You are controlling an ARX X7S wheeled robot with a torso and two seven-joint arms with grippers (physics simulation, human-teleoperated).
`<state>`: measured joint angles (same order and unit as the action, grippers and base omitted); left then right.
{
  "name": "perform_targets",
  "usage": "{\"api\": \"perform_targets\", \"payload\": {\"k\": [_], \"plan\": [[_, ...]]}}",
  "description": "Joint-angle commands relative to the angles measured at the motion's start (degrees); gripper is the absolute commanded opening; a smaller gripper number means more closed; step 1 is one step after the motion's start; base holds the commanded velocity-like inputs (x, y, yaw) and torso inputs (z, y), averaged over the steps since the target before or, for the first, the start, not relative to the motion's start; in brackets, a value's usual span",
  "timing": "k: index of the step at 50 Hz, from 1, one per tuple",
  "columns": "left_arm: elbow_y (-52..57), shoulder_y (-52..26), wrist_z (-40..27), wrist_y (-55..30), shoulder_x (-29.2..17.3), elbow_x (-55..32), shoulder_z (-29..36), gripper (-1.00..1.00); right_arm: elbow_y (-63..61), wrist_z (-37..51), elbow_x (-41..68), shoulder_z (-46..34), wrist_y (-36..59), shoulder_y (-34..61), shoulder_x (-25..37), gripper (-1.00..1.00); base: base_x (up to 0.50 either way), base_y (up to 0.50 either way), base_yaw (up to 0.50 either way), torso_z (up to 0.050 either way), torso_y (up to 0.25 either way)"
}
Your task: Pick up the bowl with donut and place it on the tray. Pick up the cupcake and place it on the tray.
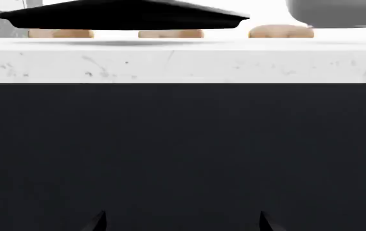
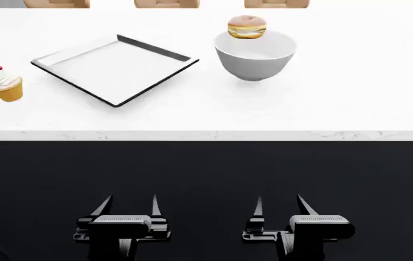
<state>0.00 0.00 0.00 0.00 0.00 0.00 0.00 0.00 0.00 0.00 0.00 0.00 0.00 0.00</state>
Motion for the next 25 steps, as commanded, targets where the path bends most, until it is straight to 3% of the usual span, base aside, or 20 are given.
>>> {"api": "perform_targets", "payload": {"k": [1, 13, 25], "plan": [[0.2, 0.1, -1.2, 0.2, -0.9, -0.9, 1.0, 1.0, 0.1, 1.2, 0.9, -1.1, -0.1, 0.0, 0.9, 1.0, 0.0, 0.0, 0.0, 0.0, 0.0], [-1.2, -0.3, -3.5, 0.7, -3.1, -0.9, 3.9, 1.0, -1.2, 3.6, 2.9, -3.3, 0.8, -0.3, 2.8, 1.0, 0.0, 0.0, 0.0, 0.0, 0.0], [1.6, 0.7, -3.9, 0.0, -4.2, -2.1, 5.8, 1.0, -0.8, 4.7, 4.2, -4.5, 0.7, -0.1, 3.9, 1.0, 0.0, 0.0, 0.0, 0.048, 0.0]]}}
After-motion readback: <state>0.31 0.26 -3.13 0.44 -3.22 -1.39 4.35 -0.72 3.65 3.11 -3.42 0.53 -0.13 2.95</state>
